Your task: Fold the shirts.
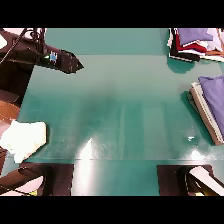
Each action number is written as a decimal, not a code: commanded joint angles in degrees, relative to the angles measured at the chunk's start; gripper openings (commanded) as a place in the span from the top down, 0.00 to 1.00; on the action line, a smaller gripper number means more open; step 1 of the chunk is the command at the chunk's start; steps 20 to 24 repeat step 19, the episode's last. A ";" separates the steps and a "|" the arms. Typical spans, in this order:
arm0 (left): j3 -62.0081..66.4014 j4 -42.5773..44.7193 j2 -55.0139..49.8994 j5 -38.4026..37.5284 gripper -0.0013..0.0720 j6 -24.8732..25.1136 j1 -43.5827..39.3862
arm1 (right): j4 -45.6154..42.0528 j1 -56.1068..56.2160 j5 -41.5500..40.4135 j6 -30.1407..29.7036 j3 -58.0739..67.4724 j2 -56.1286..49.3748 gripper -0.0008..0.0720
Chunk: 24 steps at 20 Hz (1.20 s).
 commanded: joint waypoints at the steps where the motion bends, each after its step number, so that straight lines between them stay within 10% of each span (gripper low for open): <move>1: 0.02 -0.02 0.00 1.46 0.95 0.00 0.00 | 8.61 5.35 0.87 1.51 3.52 -0.44 0.26; 7: 0.02 -0.94 0.00 1.68 0.95 -0.22 0.00 | 17.90 31.89 -3.13 1.49 7.21 2.14 0.26; 11: 0.02 -0.96 0.00 2.51 0.95 -0.22 0.00 | 17.81 47.56 -6.45 1.46 8.46 2.14 0.97; 24: 0.02 -0.94 0.00 5.09 0.95 -0.22 0.00 | 17.90 57.02 -8.09 1.46 8.44 2.14 0.97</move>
